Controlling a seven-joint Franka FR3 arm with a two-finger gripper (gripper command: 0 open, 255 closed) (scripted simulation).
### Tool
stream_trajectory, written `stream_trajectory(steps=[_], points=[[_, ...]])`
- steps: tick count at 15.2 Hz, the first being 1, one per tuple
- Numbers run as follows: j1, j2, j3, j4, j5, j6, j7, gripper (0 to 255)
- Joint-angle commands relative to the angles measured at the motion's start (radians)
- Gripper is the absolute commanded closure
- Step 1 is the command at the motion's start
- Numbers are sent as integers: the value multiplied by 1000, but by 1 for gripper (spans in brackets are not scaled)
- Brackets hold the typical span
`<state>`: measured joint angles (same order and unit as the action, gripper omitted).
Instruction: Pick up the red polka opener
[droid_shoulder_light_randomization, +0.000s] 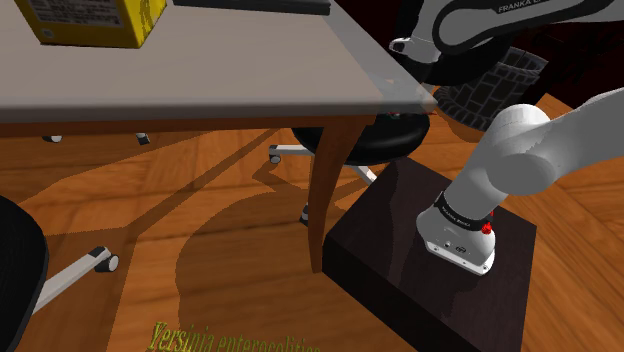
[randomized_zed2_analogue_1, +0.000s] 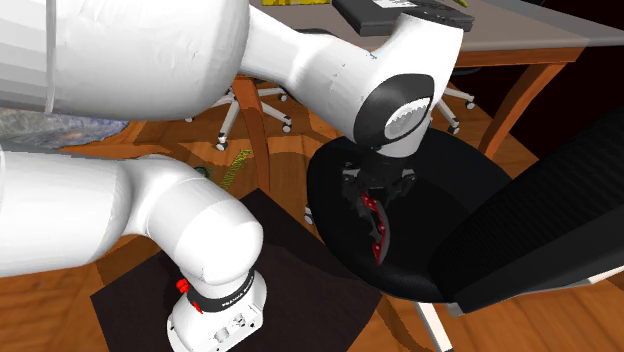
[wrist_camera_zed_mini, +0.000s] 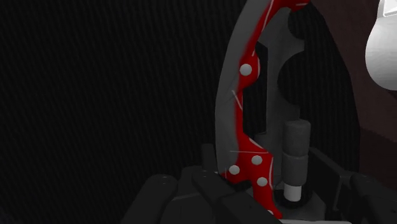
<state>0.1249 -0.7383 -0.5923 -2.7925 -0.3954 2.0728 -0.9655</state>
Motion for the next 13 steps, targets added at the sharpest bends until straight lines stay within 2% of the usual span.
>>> stream_trajectory(steps=[1, 11, 13], points=[[1, -12, 10, 18, 8, -31, -1, 255], [8, -70, 67, 118, 50, -188, 0, 255], [8, -71, 68, 119, 51, -190, 0, 255]])
